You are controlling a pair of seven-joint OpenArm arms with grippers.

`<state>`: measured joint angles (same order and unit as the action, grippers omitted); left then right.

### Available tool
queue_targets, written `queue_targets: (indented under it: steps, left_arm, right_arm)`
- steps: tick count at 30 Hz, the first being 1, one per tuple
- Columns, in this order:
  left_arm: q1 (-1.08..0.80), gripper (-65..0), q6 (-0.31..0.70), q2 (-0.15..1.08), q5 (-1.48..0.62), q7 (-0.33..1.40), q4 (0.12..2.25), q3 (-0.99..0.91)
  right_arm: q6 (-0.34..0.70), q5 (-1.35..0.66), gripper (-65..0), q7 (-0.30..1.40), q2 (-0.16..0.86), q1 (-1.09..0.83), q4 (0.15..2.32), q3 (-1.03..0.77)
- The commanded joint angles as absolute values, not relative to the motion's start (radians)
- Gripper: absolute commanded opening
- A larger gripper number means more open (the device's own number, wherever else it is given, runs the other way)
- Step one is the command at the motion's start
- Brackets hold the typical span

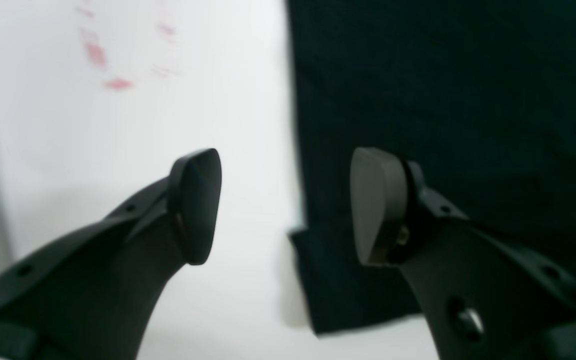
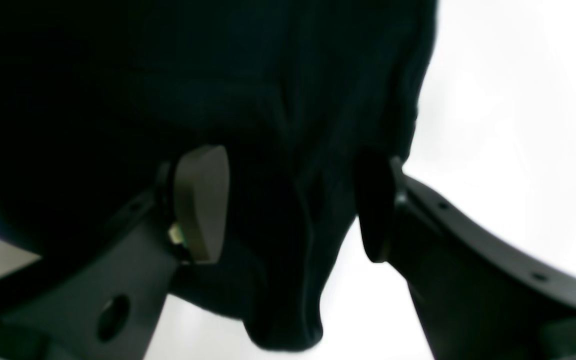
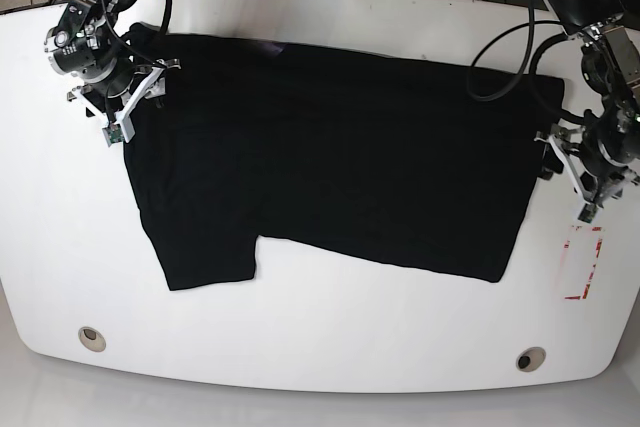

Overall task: Layout the t-shirt on the table in an organized manner, then fold the t-shirt properly
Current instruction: 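Pull the held edge with both grippers away from the t-shirt body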

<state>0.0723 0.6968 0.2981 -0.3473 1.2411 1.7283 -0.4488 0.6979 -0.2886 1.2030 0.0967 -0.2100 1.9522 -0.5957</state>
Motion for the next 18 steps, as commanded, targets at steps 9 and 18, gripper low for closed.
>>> queue_targets:
  steps: [9,18]
  left_arm:
    - [-0.012,-40.7,0.698,0.228,-0.196,1.167,1.701,-0.447]
    - [-0.050,-44.7,0.698,0.252,-0.183,1.095,1.524,-0.447]
  right_arm:
    - [0.698,-0.225,-43.9,1.095,0.079,-0.245,1.894,-0.598]
    - [0.698,-0.226,-50.7,1.047,0.137,-0.237,1.722,-0.596]
